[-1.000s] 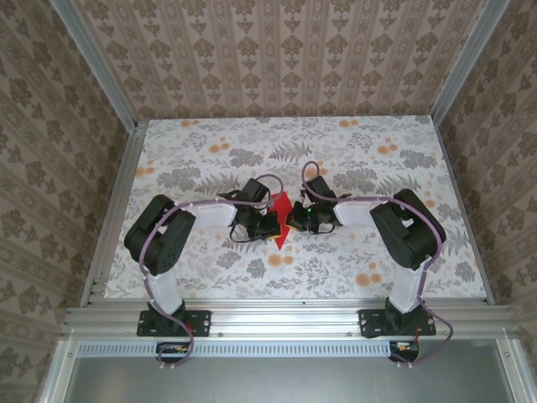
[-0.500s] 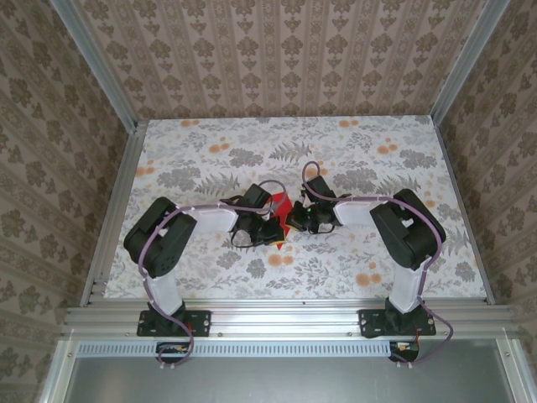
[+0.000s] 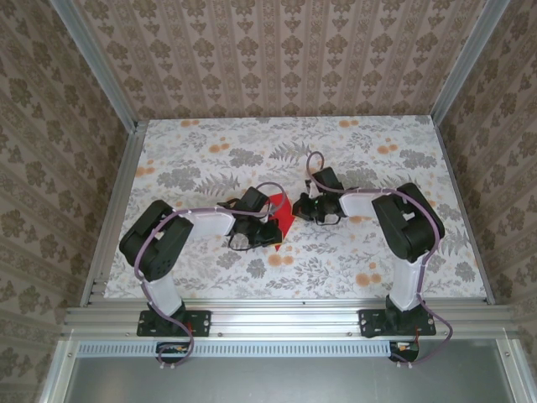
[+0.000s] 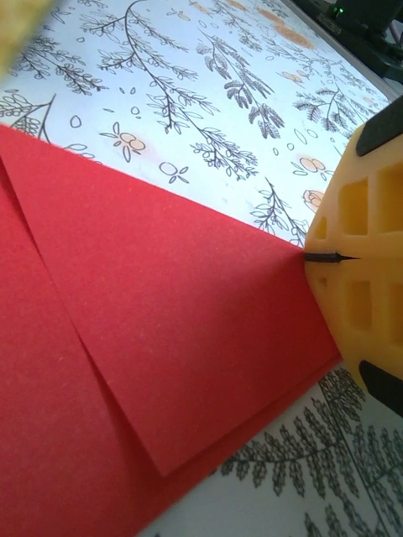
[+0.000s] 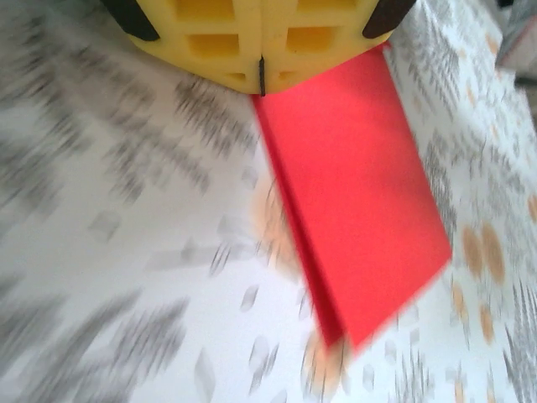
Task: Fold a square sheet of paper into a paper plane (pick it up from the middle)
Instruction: Third fold the triangle at the center of the table.
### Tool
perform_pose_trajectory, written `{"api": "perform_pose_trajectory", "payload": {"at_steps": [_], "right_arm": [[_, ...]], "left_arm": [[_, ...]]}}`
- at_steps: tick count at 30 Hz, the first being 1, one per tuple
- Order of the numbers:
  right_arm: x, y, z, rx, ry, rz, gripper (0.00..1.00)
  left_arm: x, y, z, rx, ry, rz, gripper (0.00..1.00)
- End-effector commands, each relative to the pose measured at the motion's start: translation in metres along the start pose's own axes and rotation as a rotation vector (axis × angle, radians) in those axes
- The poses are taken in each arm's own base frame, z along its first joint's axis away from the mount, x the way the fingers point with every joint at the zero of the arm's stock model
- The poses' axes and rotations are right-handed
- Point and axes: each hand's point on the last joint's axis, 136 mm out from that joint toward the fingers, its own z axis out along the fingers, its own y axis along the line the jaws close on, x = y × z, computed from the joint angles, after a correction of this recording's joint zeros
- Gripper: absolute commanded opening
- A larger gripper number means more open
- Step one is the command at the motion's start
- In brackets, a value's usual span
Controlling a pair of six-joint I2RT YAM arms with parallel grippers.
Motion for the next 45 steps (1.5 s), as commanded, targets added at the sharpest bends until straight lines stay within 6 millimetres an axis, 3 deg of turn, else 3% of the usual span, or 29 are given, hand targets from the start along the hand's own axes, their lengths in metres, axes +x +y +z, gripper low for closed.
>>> {"api": "perform_pose_trajectory", "payload": {"at_steps": [1,5,10,16,24,28,32,37,40,45], "right_arm": [[-0.028,-0.012,-0.004,0.074,-0.069,-0.047,0.02],[-0.033,0.010,-0.023,0.028,-0.094,-0.090,0.03],[-0.003,0.038,-0.048,-0.061,-0.074,-0.118,0.03],[0.040,0.031,-0.027,-0.020,0.027,-0.073,0.02],[0.058,0.025,0.002,-0.002,0.116,-0.052,0.01],[0.054,0.010,0.003,0.063,0.119,-0.066,0.01],[0.030,-0.007,-0.003,0.118,0.068,-0.049,0.01],[0.005,0.003,-0.021,0.078,0.011,-0.016,0.12],[0.010,0.017,-0.026,0.020,0.043,-0.006,0.20],[0.032,0.016,-0.024,-0.020,0.113,0.043,0.25]], "left_arm": [[0.062,0.075,0.005,-0.263,0.190,-0.114,0.00],[0.058,0.071,0.005,-0.258,0.179,-0.106,0.00],[0.051,0.065,0.004,-0.251,0.164,-0.100,0.00],[0.048,0.063,0.004,-0.245,0.152,-0.097,0.00],[0.047,0.062,0.003,-0.244,0.145,-0.097,0.00],[0.047,0.061,0.002,-0.242,0.145,-0.091,0.00],[0.047,0.061,0.001,-0.243,0.144,-0.084,0.00],[0.042,0.055,-0.002,-0.239,0.135,-0.072,0.00],[0.038,0.050,-0.002,-0.229,0.128,-0.061,0.00],[0.036,0.047,-0.001,-0.222,0.127,-0.057,0.00]]}}
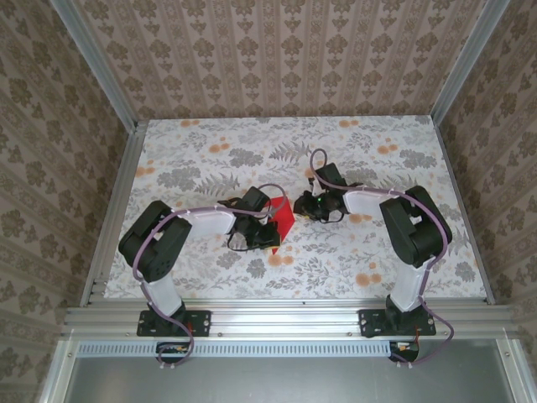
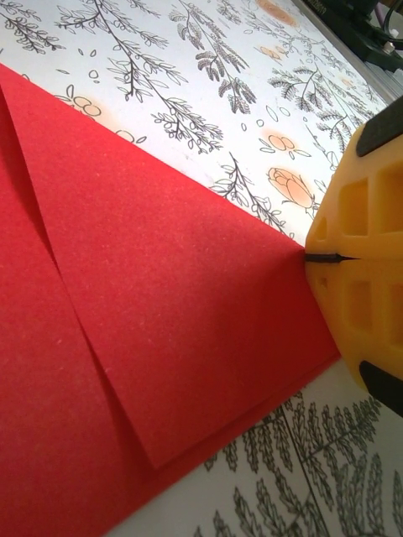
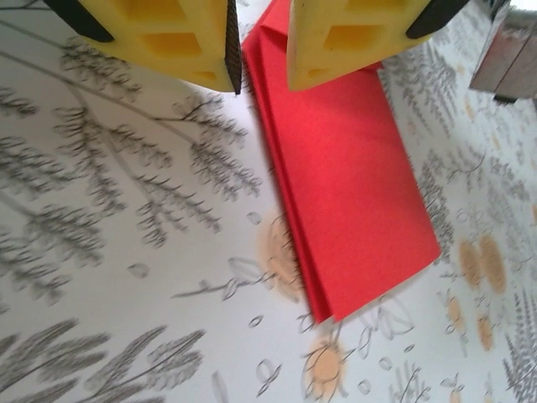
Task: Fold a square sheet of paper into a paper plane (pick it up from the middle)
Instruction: Third fold the triangle at the center of the table, then fourth fold the wing at the center of the table.
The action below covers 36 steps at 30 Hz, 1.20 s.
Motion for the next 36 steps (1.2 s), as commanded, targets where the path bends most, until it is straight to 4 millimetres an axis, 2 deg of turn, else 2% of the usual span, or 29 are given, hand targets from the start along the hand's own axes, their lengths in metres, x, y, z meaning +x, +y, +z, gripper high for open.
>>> {"api": "perform_pose_trajectory", "payload": {"at_steps": [1,5,9,27,36], "right_arm": [[0.021,0.007,-0.004,-0.044,0.072,0.039,0.25],[0.031,0.006,0.000,-0.043,0.101,0.056,0.25],[0.032,0.003,0.003,-0.027,0.105,0.065,0.25],[0.042,0.017,0.013,-0.065,0.145,0.076,0.25],[0.048,0.017,0.023,-0.064,0.133,0.111,0.24]], "left_arm": [[0.026,0.043,0.008,-0.168,0.084,-0.055,0.00],[0.027,0.044,0.009,-0.167,0.086,-0.059,0.00],[0.027,0.043,0.009,-0.166,0.087,-0.057,0.00],[0.023,0.040,0.009,-0.159,0.083,-0.047,0.00],[0.022,0.039,0.009,-0.157,0.074,-0.047,0.00]]}}
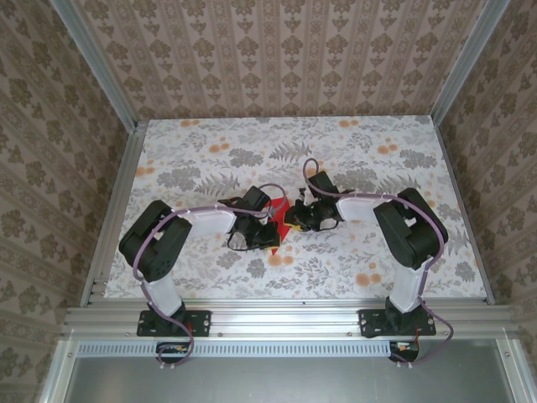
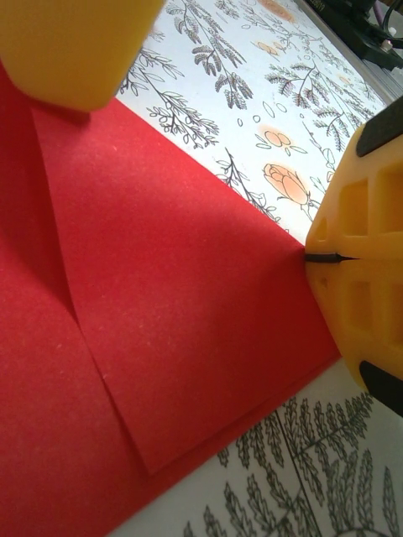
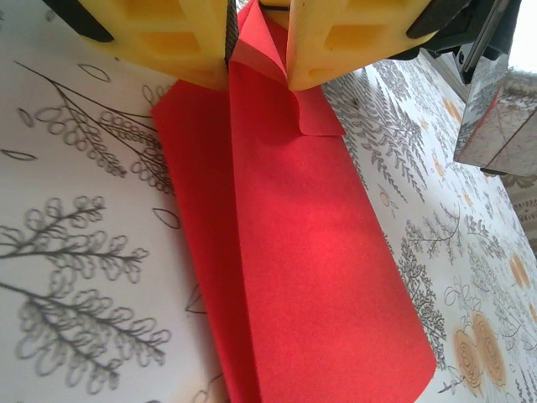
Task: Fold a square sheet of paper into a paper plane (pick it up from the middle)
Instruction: Fourth fold the wing at the center of the table.
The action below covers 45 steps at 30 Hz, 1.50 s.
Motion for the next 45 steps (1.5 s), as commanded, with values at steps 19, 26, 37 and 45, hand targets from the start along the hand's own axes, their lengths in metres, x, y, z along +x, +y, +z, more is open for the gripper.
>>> {"api": "perform_pose_trajectory", "payload": {"at_steps": [19,26,37,45], "right_arm": [[-0.002,-0.032,-0.055,0.205,-0.296,0.188,0.00],[0.004,-0.058,-0.093,0.368,-0.407,0.331,0.00],[0.011,-0.062,-0.093,0.420,-0.379,0.495,0.00],[0.018,-0.066,-0.081,0.462,-0.299,0.617,0.00]], "left_arm": [[-0.012,-0.021,-0.048,-0.003,-0.238,0.119,0.27],[-0.016,-0.051,-0.035,0.085,-0.314,0.303,0.37],[-0.021,-0.089,-0.016,0.150,-0.446,0.689,0.65],[-0.019,-0.089,-0.003,0.111,-0.495,0.821,0.57]]}}
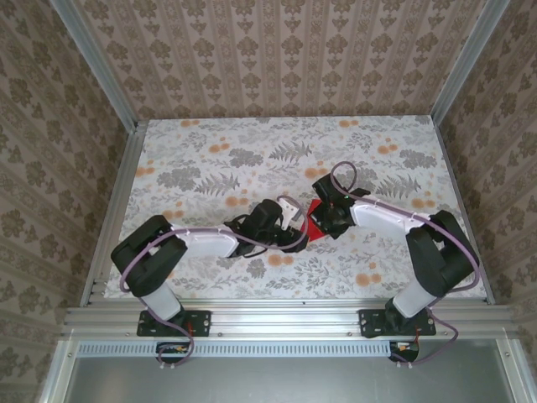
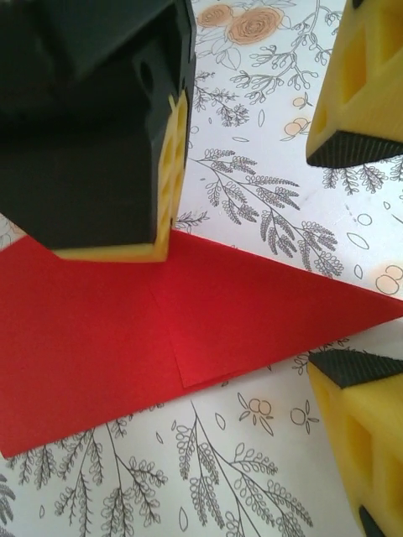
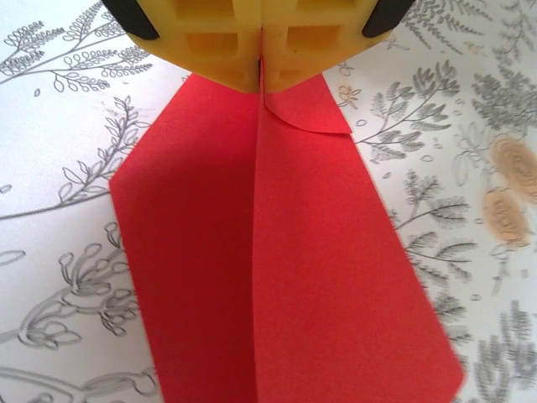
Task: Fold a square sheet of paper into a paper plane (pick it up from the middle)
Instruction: Fourth fold the wing at the center of the table.
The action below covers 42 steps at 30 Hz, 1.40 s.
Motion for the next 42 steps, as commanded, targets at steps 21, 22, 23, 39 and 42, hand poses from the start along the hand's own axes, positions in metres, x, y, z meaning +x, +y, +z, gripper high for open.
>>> {"api": "perform_pose_trajectory", "payload": {"at_steps": [21,22,23,39,42], "right_arm": [[0.012,-0.006,0.002,0.053,0.153,0.231,0.00],[0.012,-0.005,0.002,0.048,0.155,0.235,0.00],[0.012,-0.005,0.002,0.046,0.158,0.238,0.00],[0.015,0.003,0.003,0.004,0.195,0.246,0.00],[0.014,0.008,0.004,-0.021,0.201,0.234,0.00]], "left_arm": [[0.016,0.002,0.015,0.029,-0.031,0.261,0.40],[0.017,0.001,0.017,0.031,-0.027,0.274,0.40],[0.019,0.001,0.019,0.031,-0.020,0.289,0.40],[0.018,0.009,0.030,-0.015,-0.011,0.343,0.23],[0.022,0.011,0.030,-0.012,0.002,0.334,0.18]]}}
